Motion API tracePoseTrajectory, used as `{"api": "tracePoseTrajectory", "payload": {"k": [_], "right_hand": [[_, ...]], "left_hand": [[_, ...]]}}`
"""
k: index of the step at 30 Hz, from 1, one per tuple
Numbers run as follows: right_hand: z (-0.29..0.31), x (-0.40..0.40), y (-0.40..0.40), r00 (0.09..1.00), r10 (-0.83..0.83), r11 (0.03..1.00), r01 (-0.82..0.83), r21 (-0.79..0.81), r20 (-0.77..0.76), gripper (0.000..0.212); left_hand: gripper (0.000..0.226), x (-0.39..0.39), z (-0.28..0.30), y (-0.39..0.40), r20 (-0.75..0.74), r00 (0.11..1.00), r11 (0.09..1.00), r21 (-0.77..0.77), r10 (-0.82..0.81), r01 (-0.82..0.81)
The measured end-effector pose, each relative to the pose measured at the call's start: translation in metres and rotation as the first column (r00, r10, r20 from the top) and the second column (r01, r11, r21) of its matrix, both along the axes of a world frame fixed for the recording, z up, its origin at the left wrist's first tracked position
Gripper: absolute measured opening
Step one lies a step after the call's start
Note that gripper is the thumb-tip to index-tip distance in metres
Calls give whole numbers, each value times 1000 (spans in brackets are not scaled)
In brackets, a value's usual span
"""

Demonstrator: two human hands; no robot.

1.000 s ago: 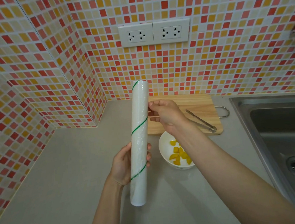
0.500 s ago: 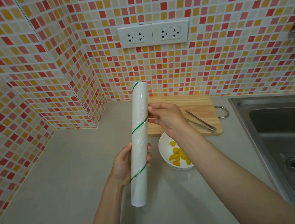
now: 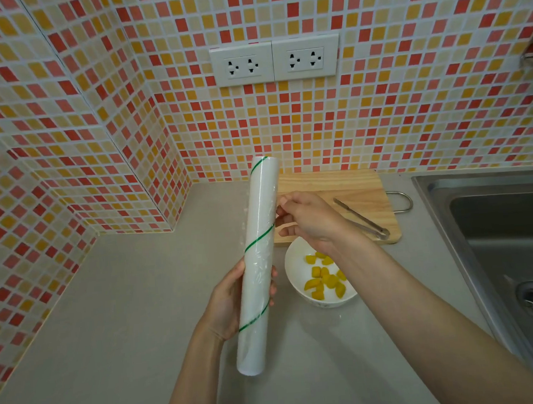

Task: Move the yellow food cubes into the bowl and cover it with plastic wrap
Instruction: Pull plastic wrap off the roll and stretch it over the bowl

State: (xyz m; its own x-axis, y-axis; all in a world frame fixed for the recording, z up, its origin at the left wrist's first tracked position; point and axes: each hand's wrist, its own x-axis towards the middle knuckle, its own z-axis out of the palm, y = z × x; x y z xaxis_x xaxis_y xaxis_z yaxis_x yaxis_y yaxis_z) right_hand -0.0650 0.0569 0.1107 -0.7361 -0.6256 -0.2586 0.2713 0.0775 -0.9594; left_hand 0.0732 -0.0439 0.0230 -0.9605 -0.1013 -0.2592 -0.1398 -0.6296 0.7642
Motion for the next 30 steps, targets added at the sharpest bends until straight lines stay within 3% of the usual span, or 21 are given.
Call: {"api": "tracePoseTrajectory", "payload": {"k": [5,9,16,23,30], "right_hand": [[-5,7,5,985,-117,989,128,-77,128,23],[-27,34,15,988,-117,990,124,-66,104,10],[-52,53,18,935,-354,935,354,-35,21,10],[-49,48,13,953,-275,956,285,70,-128,25],[-47,49,15,959,-280,960,278,-38,-38,17]], "left_hand": [[41,-5,-1,5,-26,999,999,-27,38,-39],[44,-14,-4,11,-57,985,978,-122,161,-166],[40,-18,-18,23,-90,965,934,-244,246,-261],[45,-17,-17,14,-95,970,912,-330,224,-243],[34,-16,-12,10,-128,968,886,-389,217,-251]]}}
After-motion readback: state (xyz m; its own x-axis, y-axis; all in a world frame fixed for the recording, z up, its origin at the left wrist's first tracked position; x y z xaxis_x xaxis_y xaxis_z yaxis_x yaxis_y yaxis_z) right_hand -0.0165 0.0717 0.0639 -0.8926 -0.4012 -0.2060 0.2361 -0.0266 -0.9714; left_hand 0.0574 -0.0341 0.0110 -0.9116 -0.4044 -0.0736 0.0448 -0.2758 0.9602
